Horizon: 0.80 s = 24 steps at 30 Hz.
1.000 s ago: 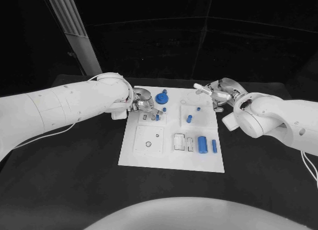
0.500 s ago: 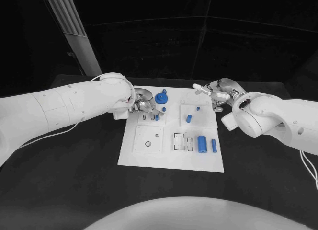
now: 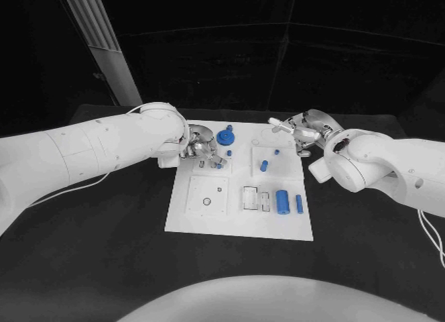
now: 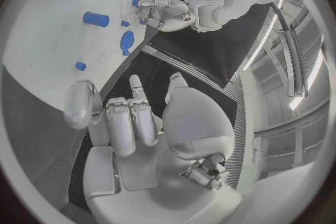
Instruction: Assemble the parts on the task board
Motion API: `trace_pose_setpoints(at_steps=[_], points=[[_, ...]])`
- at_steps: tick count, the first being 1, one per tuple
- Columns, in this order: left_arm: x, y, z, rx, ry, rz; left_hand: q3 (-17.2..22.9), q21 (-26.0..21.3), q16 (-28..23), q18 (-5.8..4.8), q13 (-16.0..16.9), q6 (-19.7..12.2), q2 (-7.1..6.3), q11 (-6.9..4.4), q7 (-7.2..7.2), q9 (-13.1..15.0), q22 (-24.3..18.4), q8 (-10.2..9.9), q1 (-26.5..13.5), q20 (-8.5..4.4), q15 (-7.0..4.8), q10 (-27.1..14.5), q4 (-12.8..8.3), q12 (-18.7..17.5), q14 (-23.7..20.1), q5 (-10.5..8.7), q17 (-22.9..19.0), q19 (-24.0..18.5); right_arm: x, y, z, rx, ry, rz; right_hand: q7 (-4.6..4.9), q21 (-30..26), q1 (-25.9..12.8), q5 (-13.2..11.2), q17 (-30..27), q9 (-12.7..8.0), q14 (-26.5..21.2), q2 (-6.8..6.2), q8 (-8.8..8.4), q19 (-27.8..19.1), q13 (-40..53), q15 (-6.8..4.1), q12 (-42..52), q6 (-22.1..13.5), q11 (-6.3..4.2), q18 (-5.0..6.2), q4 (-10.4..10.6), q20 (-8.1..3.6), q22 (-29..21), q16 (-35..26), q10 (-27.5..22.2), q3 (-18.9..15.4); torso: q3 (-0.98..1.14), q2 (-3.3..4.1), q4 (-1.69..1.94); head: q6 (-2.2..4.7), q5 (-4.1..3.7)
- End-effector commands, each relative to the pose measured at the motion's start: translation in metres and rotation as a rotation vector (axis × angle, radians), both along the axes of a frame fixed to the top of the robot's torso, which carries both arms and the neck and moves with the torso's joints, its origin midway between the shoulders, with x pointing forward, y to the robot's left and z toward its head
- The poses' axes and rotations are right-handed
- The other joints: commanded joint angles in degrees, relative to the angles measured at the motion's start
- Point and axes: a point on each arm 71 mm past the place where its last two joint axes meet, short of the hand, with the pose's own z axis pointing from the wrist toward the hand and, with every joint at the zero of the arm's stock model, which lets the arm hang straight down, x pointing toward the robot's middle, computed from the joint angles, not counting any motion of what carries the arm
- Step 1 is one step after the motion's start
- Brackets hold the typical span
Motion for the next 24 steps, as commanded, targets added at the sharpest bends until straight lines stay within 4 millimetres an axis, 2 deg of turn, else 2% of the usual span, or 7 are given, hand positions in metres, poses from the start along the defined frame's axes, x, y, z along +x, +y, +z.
trace_pose_setpoints(at_steps=[1, 5, 8, 15, 17, 19, 24], points=[[-0.0009, -0.0006, -0.0004, 0.010, 0.016, -0.002, 0.44, 0.22, 0.17, -0.37, 15.05, 0.37, 0.22, -0.54, -0.05, 0.18, 15.08, -0.49, 0.61, -0.29, -0.51, 5.96, 0.07, 0.14, 6.06, 0.67, 15.09, 6.05, 0.0002, 0.0005, 0.0009, -0.005, -0.006, -0.001, 0.14, -0.39, 0.70, 0.29, 15.10, 0.06, 5.96, -0.14, 0.42, 0.09, 15.08, -0.18, 0.15, -0.45, 0.04, 0.53, -0.06, -0.09, 5.48, 0.14, 5.96, -0.38, -0.01, 0.00, 0.04, -0.07, -0.12], [-0.0012, -0.0009, -0.0008, 0.011, 0.018, -0.003, 0.52, 0.22, 0.17, -0.37, 15.05, 0.46, 0.31, -0.54, -0.07, 0.33, 15.08, -0.68, 0.66, -0.30, -0.52, 5.96, 0.06, 0.14, 6.06, 1.07, 15.09, 6.05, 0.0002, 0.0004, 0.0004, -0.007, -0.003, -0.001, 0.13, -0.42, 0.96, 0.57, 15.10, 0.07, 5.96, -0.07, 0.59, 0.11, 15.08, -0.19, 0.15, -0.55, 0.03, 0.53, -0.06, -0.10, 5.48, 0.14, 5.96, -0.45, -0.02, 0.00, 0.00, -0.16, -0.08], [-0.0013, -0.0013, -0.0010, 0.009, 0.019, -0.006, 0.87, 0.22, 0.17, -0.37, 15.05, 0.71, 0.45, -0.63, -0.19, 0.63, 15.08, -0.93, 1.19, -0.32, -0.56, 5.96, -0.02, 0.14, 6.06, 1.59, 15.09, 6.05, -0.0001, 0.0005, -0.0005, -0.010, 0.001, -0.001, 0.11, -0.51, 1.84, 2.35, 15.10, 0.11, 5.96, 0.15, 1.24, 0.22, 15.08, -0.22, 0.15, -0.90, 0.00, 0.52, -0.03, -0.14, 5.52, 0.14, 5.96, -0.78, 0.00, 0.00, 0.03, -0.20, -0.14], [-0.0009, -0.0015, -0.0012, 0.006, 0.016, -0.005, 0.65, 0.22, 0.17, -0.37, 15.05, 1.10, 0.39, -0.63, -0.15, 1.07, 15.08, -1.46, 0.48, -0.37, -0.61, 5.96, 0.17, 0.14, 6.06, 1.91, 15.09, 6.05, -0.0006, 0.0007, -0.0026, -0.017, 0.008, -0.002, 0.11, -0.53, 2.07, 2.70, 15.10, 0.13, 5.96, 0.21, 1.41, 0.25, 15.08, -0.23, 0.15, -0.98, -0.01, 0.52, -0.06, -0.15, 5.54, 0.14, 5.96, -0.85, -0.01, 0.01, 0.01, -0.10, -0.20], [-0.0005, -0.0014, -0.0011, 0.004, 0.014, -0.003, 0.29, 0.22, 0.17, -0.37, 15.05, 1.28, 0.42, -0.61, -0.13, 1.32, 15.08, -1.76, -0.50, -0.38, -0.60, 5.96, 0.20, 0.14, 6.06, 1.79, 15.09, 6.05, -0.0006, 0.0006, -0.0030, -0.019, 0.009, -0.002, 0.11, -0.53, 2.07, 2.70, 15.10, 0.13, 5.96, 0.21, 1.41, 0.25, 15.08, -0.23, 0.15, -0.98, -0.01, 0.52, -0.06, -0.15, 5.54, 0.14, 5.96, -0.85, -0.01, 0.00, -0.02, -0.16, -0.17], [-0.0001, -0.0011, -0.0011, 0.002, 0.015, -0.001, -0.25, 0.22, 0.17, -0.37, 15.05, 1.51, 0.44, -0.60, -0.11, 1.69, 15.08, -2.07, -1.79, -0.38, -0.58, 5.96, 0.19, 0.14, 6.06, 0.84, 15.09, 6.05, -0.0006, 0.0004, -0.0034, -0.020, 0.009, -0.004, 0.11, -0.53, 2.07, 2.70, 15.10, 0.13, 5.96, 0.21, 1.41, 0.25, 15.08, -0.23, 0.15, -0.98, -0.01, 0.52, -0.06, -0.15, 5.54, 0.14, 5.96, -0.85, -0.01, 0.01, -0.03, -0.18, -0.19], [0.0007, -0.0012, -0.0013, -0.002, 0.018, 0.003, -0.52, 0.22, 0.17, -0.37, 15.05, 1.64, 0.41, -0.61, -0.13, 1.96, 15.08, -2.25, -2.32, -0.38, -0.59, 5.96, 0.17, 0.14, 6.06, 0.45, 15.09, 6.05, -0.0005, 0.0008, -0.0044, -0.021, 0.012, -0.004, 0.11, -0.55, 2.18, 2.82, 15.10, 0.13, 5.96, 0.25, 1.48, 0.25, 15.08, -0.23, 0.15, -1.01, -0.01, 0.52, -0.07, -0.15, 5.54, 0.14, 5.96, -0.87, -0.02, -0.01, -0.02, -0.19, -0.22]])
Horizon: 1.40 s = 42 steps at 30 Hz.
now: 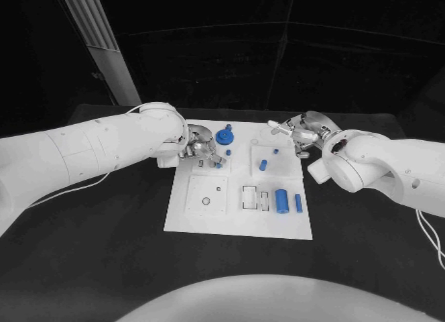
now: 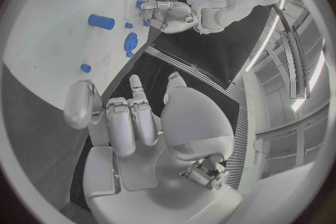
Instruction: Assemble the parts on the task board
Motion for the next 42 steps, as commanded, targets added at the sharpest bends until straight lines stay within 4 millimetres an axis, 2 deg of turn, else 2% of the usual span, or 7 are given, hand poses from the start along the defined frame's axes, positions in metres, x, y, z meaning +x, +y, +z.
trace_pose_setpoints(at_steps=[1, 8, 14, 27, 36, 39, 42], points=[[0.0000, -0.0012, 0.0003, -0.007, 0.011, 0.000, -0.45, 0.22, 0.17, -0.37, 15.05, 0.30, -0.02, -0.19, -0.04, 0.09, 15.08, -0.21, -0.60, -0.38, -0.38, 5.96, 0.05, 0.14, 5.85, -0.30, 15.09, 6.04, 0.0003, 0.0009, 0.0004, -0.006, -0.004, 0.001, -0.08, -0.33, 0.68, 0.32, 15.10, 0.08, 5.96, -0.04, 0.32, 0.25, 15.08, -0.23, 0.15, -0.38, -0.01, 0.52, 0.02, -0.15, 5.53, 0.14, 5.96, -0.33, 0.00, -0.01, -0.04, -0.06, 0.02], [-0.0003, -0.0021, -0.0003, -0.007, 0.015, -0.002, -0.53, 0.22, 0.17, -0.37, 15.05, 0.95, 0.06, -0.34, -0.26, 0.84, 15.08, 0.14, -0.74, -0.41, -0.46, 5.96, 0.00, 0.14, 5.85, -0.41, 15.09, 6.04, 0.0003, 0.0010, -0.0009, -0.008, 0.000, 0.001, -0.09, -0.51, 0.72, 0.36, 15.10, 0.08, 5.96, -0.03, 0.35, 0.11, 15.08, -0.23, 0.15, -0.39, -0.01, 0.57, 0.01, -0.15, 5.44, 0.14, 5.96, -0.34, 0.00, -0.02, 0.01, 0.02, -0.03], [-0.0001, -0.0022, -0.0005, -0.008, 0.013, 0.000, -0.50, 0.22, 0.17, -0.37, 15.05, 1.54, -0.01, -1.17, -1.16, 5.40, 15.08, 2.73, -0.27, -0.96, -1.20, 5.96, -0.01, 0.14, 5.85, -0.25, 15.09, 6.04, -0.0001, 0.0004, -0.0022, -0.010, 0.005, 0.000, -0.09, -0.51, 0.72, 0.36, 15.10, 0.08, 5.96, -0.03, 0.35, 0.11, 15.08, -0.23, 0.15, -0.39, -0.01, 0.57, 0.01, -0.15, 5.44, 0.14, 5.96, -0.34, -0.01, -0.01, 0.00, 0.00, -0.09], [0.0006, -0.0029, -0.0004, -0.019, 0.006, -0.001, -0.62, 0.22, 0.17, -0.37, 15.05, 1.10, -0.12, -1.28, -1.24, 6.78, 15.08, 3.02, -0.43, -1.15, -1.36, 5.96, 0.04, 0.14, 5.85, 0.20, 15.09, 6.04, -0.0005, 0.0002, -0.0043, -0.018, 0.013, -0.001, -0.09, -0.59, 0.79, 0.46, 15.10, 0.08, 5.96, -0.02, 0.40, 0.06, 15.08, -0.23, 0.15, -0.41, -0.01, 0.59, 0.01, -0.15, 5.40, 0.14, 5.96, -0.37, -0.01, 0.02, 0.05, 0.00, -0.20], [0.0009, -0.0038, -0.0003, -0.024, 0.004, -0.004, -1.00, 0.22, 0.17, -0.37, 15.05, 1.12, -0.39, -1.57, -1.56, 9.68, 15.08, 4.29, -0.96, -1.43, -1.65, 5.96, 0.02, 0.14, 5.85, 0.17, 15.09, 6.04, -0.0006, 0.0007, -0.0053, -0.021, 0.017, -0.001, -0.09, -0.64, 0.88, 0.56, 15.10, 0.09, 5.96, -0.01, 0.46, 0.04, 15.08, -0.24, 0.15, -0.44, -0.01, 0.60, 0.00, -0.16, 5.39, 0.14, 5.96, -0.39, -0.03, -0.01, -0.03, -0.16, -0.22], [0.0005, -0.0044, -0.0002, -0.026, 0.004, -0.006, -1.09, 0.22, 0.17, -0.37, 15.05, 0.89, -0.52, -1.67, -1.67, 10.82, 15.08, 4.59, -1.11, -1.54, -1.75, 5.96, 0.00, 0.14, 5.85, 1.04, 15.09, 6.04, -0.0007, 0.0008, -0.0055, -0.022, 0.018, -0.001, -0.10, -0.68, 0.97, 0.66, 15.10, 0.09, 5.96, 0.01, 0.51, 0.02, 15.08, -0.24, 0.15, -0.47, -0.01, 0.60, -0.01, -0.16, 5.37, 0.14, 5.96, -0.41, -0.01, 0.01, -0.02, -0.17, -0.30], [0.0002, -0.0049, -0.0002, -0.026, 0.005, -0.008, -0.97, 0.22, 0.17, -0.37, 15.05, 0.59, -0.71, -1.81, -1.79, 12.17, 15.08, 4.70, -1.07, -1.67, -1.88, 5.96, 0.00, 0.14, 5.85, 3.36, 15.09, 6.04, -0.0007, 0.0005, -0.0057, -0.022, 0.018, -0.002, -0.10, -0.69, 1.07, 0.77, 15.10, 0.09, 5.96, 0.01, 0.57, 0.03, 15.08, -0.24, 0.15, -0.50, -0.02, 0.60, -0.02, -0.16, 5.38, 0.14, 5.96, -0.44, -0.02, 0.00, -0.02, -0.16, -0.35]])
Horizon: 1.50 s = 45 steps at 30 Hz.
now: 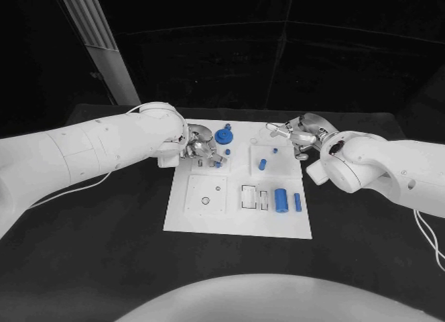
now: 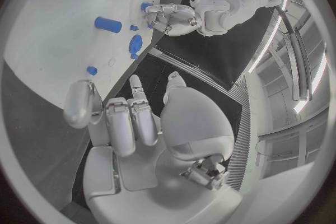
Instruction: Assemble the parts on the task board
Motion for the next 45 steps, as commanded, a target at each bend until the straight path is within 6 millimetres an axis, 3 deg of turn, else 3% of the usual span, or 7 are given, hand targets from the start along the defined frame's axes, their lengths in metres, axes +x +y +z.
trace_pose_setpoints(at_steps=[1, 5, 10, 20, 24, 29, 45], points=[[-0.0003, -0.0024, 0.0012, -0.016, 0.001, -0.009, -0.34, 0.22, 0.17, -0.38, 15.05, -0.36, -0.38, -0.48, -0.26, 0.68, 15.08, 0.24, -0.27, -0.54, -0.37, 6.07, 0.02, 0.14, 5.96, 0.99, 15.09, 5.92, 0.0001, 0.0004, 0.0006, -0.005, -0.002, 0.004, 0.05, -0.21, 0.55, 0.17, 15.10, 0.06, 5.96, 0.09, 0.33, 0.03, 15.08, -0.24, 0.15, -0.35, -0.01, 0.61, -0.01, -0.16, 5.38, 0.14, 5.97, -0.46, 0.00, -0.02, -0.04, -0.04, -0.08], [0.0000, -0.0029, 0.0013, -0.019, -0.003, -0.008, -0.11, 0.22, 0.17, -0.38, 15.05, -0.38, -0.54, -0.58, -0.40, 1.59, 15.08, 0.29, -0.11, -0.63, -0.46, 6.07, 0.02, 0.14, 5.96, 2.62, 15.09, 5.92, 0.0000, 0.0002, 0.0004, -0.005, -0.002, 0.003, 0.05, -0.21, 0.55, 0.17, 15.10, 0.06, 5.96, 0.09, 0.33, 0.03, 15.08, -0.24, 0.15, -0.35, -0.01, 0.61, -0.01, -0.16, 5.38, 0.14, 5.97, -0.46, 0.01, 0.00, -0.01, -0.02, -0.10], [0.0002, -0.0034, 0.0011, -0.021, -0.003, -0.009, 1.21, 0.22, 0.17, -0.38, 15.05, -0.64, -1.30, -0.89, -0.73, 3.51, 15.08, -0.08, 0.85, -0.87, -0.73, 6.07, 0.00, 0.14, 5.96, 8.83, 15.09, 5.92, 0.0000, 0.0004, 0.0002, -0.005, -0.001, 0.003, 0.05, -0.21, 0.55, 0.17, 15.10, 0.06, 5.96, 0.09, 0.33, 0.03, 15.08, -0.24, 0.15, -0.35, -0.01, 0.61, -0.01, -0.16, 5.38, 0.14, 5.97, -0.46, 0.03, -0.02, -0.03, 0.00, -0.11], [-0.0001, -0.0043, 0.0007, -0.022, 0.000, -0.014, 4.08, 0.22, 0.17, -0.38, 15.05, -0.44, -2.63, -1.14, -0.98, 5.46, 15.08, -1.15, 2.33, -1.13, -0.99, 6.07, 0.00, 0.14, 5.96, 14.66, 15.09, 5.92, -0.0001, 0.0008, 0.0000, -0.006, 0.000, 0.003, 0.05, -0.21, 0.55, 0.17, 15.10, 0.06, 5.96, 0.09, 0.33, 0.03, 15.08, -0.24, 0.15, -0.35, -0.01, 0.61, -0.01, -0.16, 5.38, 0.14, 5.97, -0.46, 0.02, 0.01, 0.00, 0.00, -0.26], [0.0001, -0.0040, 0.0006, -0.022, 0.000, -0.013, 6.56, 0.22, 0.17, -0.38, 15.05, -0.33, -3.94, -1.28, -1.13, 6.67, 15.08, -1.80, 3.06, -1.27, -1.14, 6.07, -0.02, 0.14, 5.96, 20.71, 15.09, 5.92, 0.0000, 0.0004, -0.0001, -0.006, 0.001, 0.002, 0.05, -0.23, 0.73, 0.36, 15.10, 0.06, 5.96, 0.12, 0.44, 0.04, 15.08, -0.24, 0.15, -0.42, -0.02, 0.61, -0.02, -0.17, 5.38, 0.14, 5.97, -0.50, 0.02, 0.00, 0.00, -0.04, -0.26], [0.0004, -0.0032, 0.0008, -0.027, -0.003, -0.012, 9.09, 0.22, 0.17, -0.38, 15.05, -0.12, -5.27, -1.33, -1.17, 7.79, 15.08, -2.30, 3.70, -1.36, -1.21, 6.07, -0.07, 0.14, 5.96, 24.29, 15.09, 5.92, 0.0000, 0.0004, -0.0003, -0.007, 0.003, 0.002, 0.05, -0.27, 0.80, 0.44, 15.10, 0.07, 5.96, 0.15, 0.47, 0.02, 15.08, -0.24, 0.15, -0.44, -0.02, 0.62, -0.02, -0.17, 5.37, 0.14, 5.97, -0.51, 0.02, 0.00, -0.01, -0.14, -0.25], [-0.0002, 0.0030, 0.0029, -0.064, -0.023, 0.001, 14.82, 0.22, 0.17, -0.38, 15.05, 1.06, -8.80, -1.65, -1.47, 9.99, 15.08, -3.62, 9.08, -1.66, -1.53, 6.07, -0.70, 0.14, 5.96, 23.42, 15.09, 5.92, 0.0000, -0.0013, -0.0038, -0.010, 0.010, -0.002, 0.06, -0.35, 0.89, 0.51, 15.10, 0.06, 5.96, 0.19, 0.50, -0.02, 15.08, -0.24, 0.15, -0.50, -0.02, 0.63, -0.02, -0.17, 5.33, 0.14, 5.97, -0.51, 0.03, -0.04, 0.05, -0.40, -0.03]])
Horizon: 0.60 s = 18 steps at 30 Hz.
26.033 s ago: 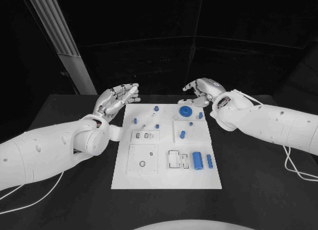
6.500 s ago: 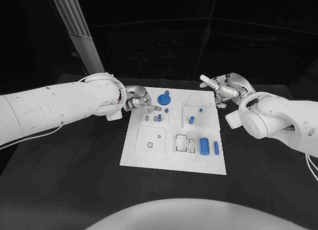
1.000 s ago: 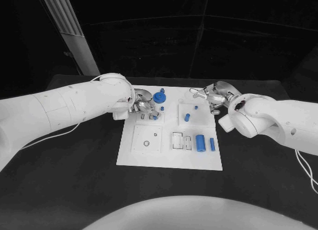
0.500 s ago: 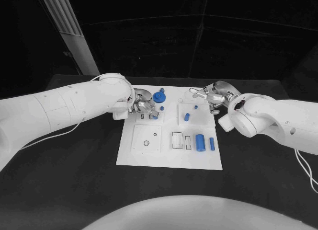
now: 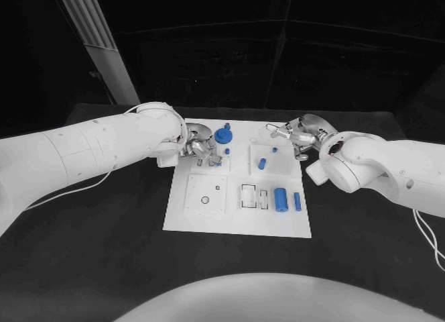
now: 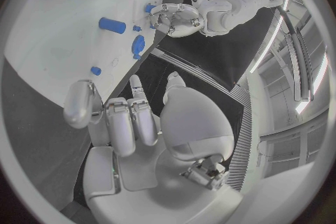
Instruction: Assemble the parts on the task board
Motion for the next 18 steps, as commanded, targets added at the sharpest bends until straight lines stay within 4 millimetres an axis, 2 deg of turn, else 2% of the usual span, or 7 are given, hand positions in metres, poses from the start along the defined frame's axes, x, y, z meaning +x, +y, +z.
trace_pose_setpoints(at_steps=[1, 7, 13, 18], points=[[0.000, 0.002, 0.003, -0.038, 0.002, 0.010, 0.90, 0.22, 0.17, -0.38, 15.05, 0.61, -0.48, -0.51, 0.09, 0.12, 15.08, -0.83, 1.37, -0.53, -0.31, 5.96, -0.10, 0.14, 5.95, -1.69, 15.09, 5.99, 0.000, 0.000, 0.000, -0.002, -0.002, 0.006, 0.06, -0.38, 0.71, 0.28, 15.07, 0.08, 5.96, -0.01, 0.30, -0.02, 15.08, -0.25, 0.15, -0.54, -0.01, 0.63, 0.15, -0.17, 5.33, 0.14, 5.97, -0.35, 0.05, -0.07, 0.06, -0.09, 0.10], [0.001, 0.010, 0.013, -0.061, 0.029, 0.042, 1.89, 0.22, 0.17, -0.38, 15.05, 1.13, -1.07, -0.34, 0.27, -0.19, 15.08, -2.56, 2.74, -0.54, -0.27, 5.96, -0.08, 0.14, 5.95, -5.49, 15.09, 5.99, 0.001, 0.000, -0.001, -0.003, -0.002, 0.003, 0.06, -0.39, 0.73, 0.29, 15.07, 0.08, 5.96, 0.00, 0.30, -0.03, 15.08, -0.25, 0.15, -0.55, -0.01, 0.63, 0.14, -0.17, 5.33, 0.14, 5.97, -0.35, 0.04, -0.09, 0.08, -0.18, 0.20], [0.005, 0.020, 0.029, -0.049, 0.041, 0.061, 2.45, 0.22, 0.17, -0.38, 15.05, 1.84, -1.31, -0.22, 0.40, -0.71, 15.08, -4.23, 3.95, -0.48, -0.18, 5.96, -0.17, 0.14, 5.95, -8.94, 15.09, 5.99, 0.001, -0.001, -0.001, -0.004, -0.002, 0.001, 0.06, -0.41, 0.79, 0.30, 15.07, 0.08, 5.96, 0.02, 0.32, -0.04, 15.08, -0.25, 0.15, -0.57, -0.01, 0.64, 0.14, -0.17, 5.32, 0.14, 5.97, -0.34, 0.05, -0.12, -0.06, -0.19, 0.36], [0.006, 0.025, 0.035, -0.029, 0.108, 0.091, 2.60, 0.22, 0.17, -0.38, 15.05, 2.18, -1.30, -0.21, 0.41, -0.83, 15.08, -4.68, 4.32, -0.46, -0.17, 5.96, -0.16, 0.14, 5.95, -9.88, 15.09, 5.99, 0.001, -0.001, -0.001, -0.004, -0.002, -0.001, 0.06, -0.41, 0.79, 0.30, 15.07, 0.08, 5.96, 0.02, 0.32, -0.04, 15.08, -0.25, 0.15, -0.57, -0.01, 0.64, 0.14, -0.17, 5.32, 0.14, 5.97, -0.34, 0.03, 0.00, -0.07, -0.17, 0.60]])
